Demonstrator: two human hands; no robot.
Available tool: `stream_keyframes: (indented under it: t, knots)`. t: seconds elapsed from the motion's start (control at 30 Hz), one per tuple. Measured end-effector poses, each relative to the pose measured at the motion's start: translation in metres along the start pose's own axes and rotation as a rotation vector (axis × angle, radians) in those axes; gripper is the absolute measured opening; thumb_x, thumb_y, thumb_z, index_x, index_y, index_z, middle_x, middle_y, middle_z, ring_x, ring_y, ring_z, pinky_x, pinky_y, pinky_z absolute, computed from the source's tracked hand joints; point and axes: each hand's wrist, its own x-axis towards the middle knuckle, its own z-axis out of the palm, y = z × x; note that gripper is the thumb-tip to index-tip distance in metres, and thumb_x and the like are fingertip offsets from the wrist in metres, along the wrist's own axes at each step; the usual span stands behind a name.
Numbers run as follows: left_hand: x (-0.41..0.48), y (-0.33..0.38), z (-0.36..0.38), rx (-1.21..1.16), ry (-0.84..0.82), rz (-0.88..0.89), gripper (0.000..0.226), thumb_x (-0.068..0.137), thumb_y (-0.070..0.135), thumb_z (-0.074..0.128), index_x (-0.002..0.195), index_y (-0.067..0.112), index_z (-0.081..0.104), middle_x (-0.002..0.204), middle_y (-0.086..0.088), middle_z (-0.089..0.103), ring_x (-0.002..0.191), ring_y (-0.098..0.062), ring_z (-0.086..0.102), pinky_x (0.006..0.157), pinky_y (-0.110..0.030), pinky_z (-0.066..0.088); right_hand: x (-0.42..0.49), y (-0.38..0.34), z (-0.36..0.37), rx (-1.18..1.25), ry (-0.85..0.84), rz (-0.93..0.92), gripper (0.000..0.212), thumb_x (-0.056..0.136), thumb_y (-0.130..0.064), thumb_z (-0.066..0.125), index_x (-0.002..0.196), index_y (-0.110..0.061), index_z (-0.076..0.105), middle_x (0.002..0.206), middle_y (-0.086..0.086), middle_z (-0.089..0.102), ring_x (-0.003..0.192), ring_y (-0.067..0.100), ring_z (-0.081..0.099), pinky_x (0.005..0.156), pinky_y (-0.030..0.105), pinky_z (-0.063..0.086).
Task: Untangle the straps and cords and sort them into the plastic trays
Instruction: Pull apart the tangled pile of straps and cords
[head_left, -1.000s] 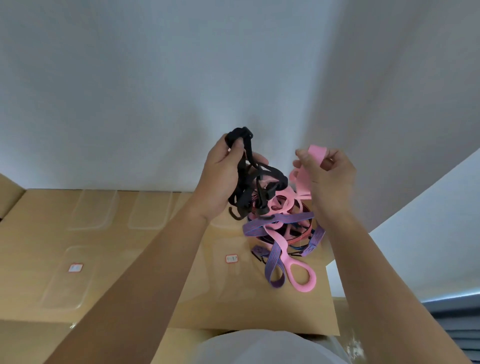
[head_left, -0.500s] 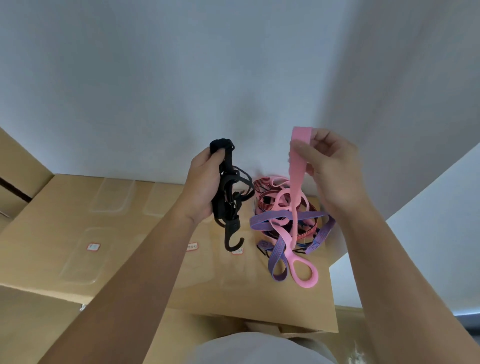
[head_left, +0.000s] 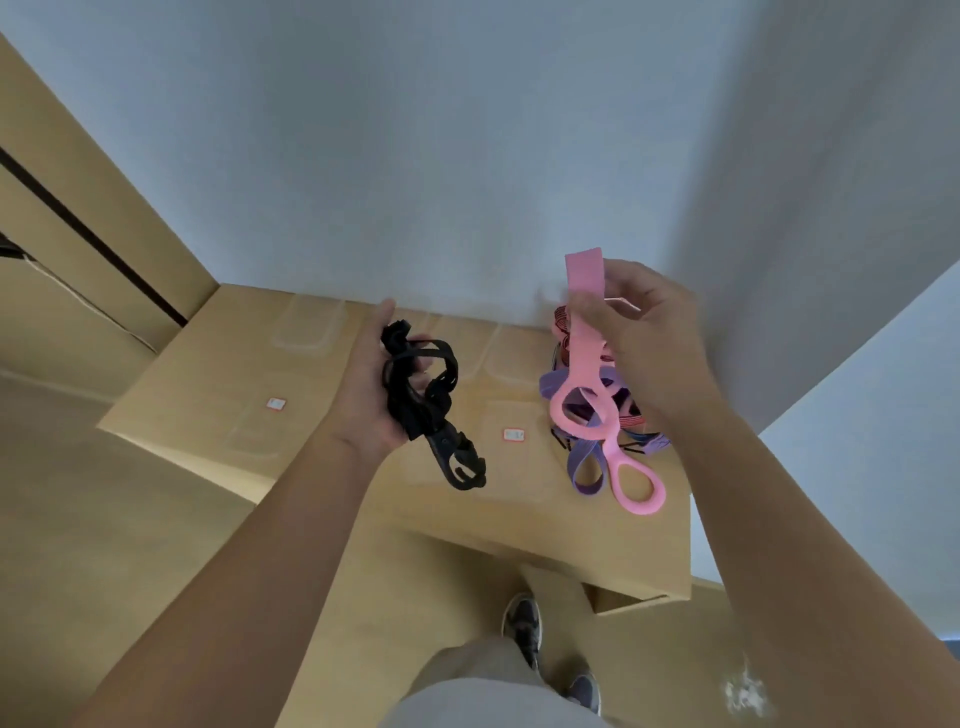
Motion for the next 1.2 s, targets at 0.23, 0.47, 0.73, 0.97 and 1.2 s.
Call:
stream_keyframes:
  t: [0.23,0.47,0.73,0.97,1.2]
  knots:
    - [-0.02,-0.017,-0.045,-0.047,0.027,0.035,0.042,0.093,0.036,0.065,0.054,0.024,0.056,0.069,0.007,0.041,0.04,-0.006,0.038,0.044,-0.016,0.036,-0.02,0.042,0.027,-0.167,-0.014,0.009,0.01,0.082,-0.046,0.072,0.076,-0.038,0.071,0.097,0.007,0.06,0.094,0.026,0.059,0.083,0.044,0.052]
    - [-0.01,0.002,-0.074,-0.077,-0.046,0.009,0.028,0.091,0.036,0.065,0.071,0.019,0.058,0.073,0.006,0.038,0.039,-0.006,0.039,0.041,-0.015,0.037,-0.038,0.063,0.052,-0.098,-0.093,0.118,0.014,0.101,-0.024,0.061,0.097,-0.019,0.073,0.091,-0.007,0.074,0.084,0.01,0.069,0.074,0.033,0.055]
    - [0.013,0.05,-0.117,-0.01,-0.109,-0.045,0.025,0.092,0.038,0.065,0.079,0.017,0.06,0.066,0.007,0.041,0.037,-0.006,0.039,0.041,-0.015,0.038,-0.028,0.085,0.094,-0.225,0.077,0.193,0.014,0.103,-0.026,0.056,0.092,-0.024,0.065,0.083,-0.004,0.063,0.07,0.012,0.055,0.065,0.03,0.043]
    - [0.031,0.09,-0.163,0.027,-0.119,-0.058,0.036,0.093,0.037,0.065,0.062,0.019,0.066,0.071,0.006,0.048,0.043,-0.006,0.041,0.044,-0.014,0.039,-0.019,0.104,0.111,-0.341,0.125,0.351,0.022,0.097,-0.006,0.053,0.116,-0.006,0.063,0.099,0.006,0.067,0.079,0.017,0.059,0.066,0.03,0.047]
    - [0.044,0.1,-0.174,0.018,-0.059,-0.061,0.027,0.09,0.041,0.068,0.078,0.018,0.065,0.069,0.006,0.048,0.054,-0.008,0.042,0.048,-0.016,0.042,0.0,0.135,0.12,-0.32,0.213,0.501,0.03,0.091,-0.024,0.075,0.102,-0.001,0.058,0.09,0.02,0.072,0.061,0.017,0.07,0.051,0.03,0.058]
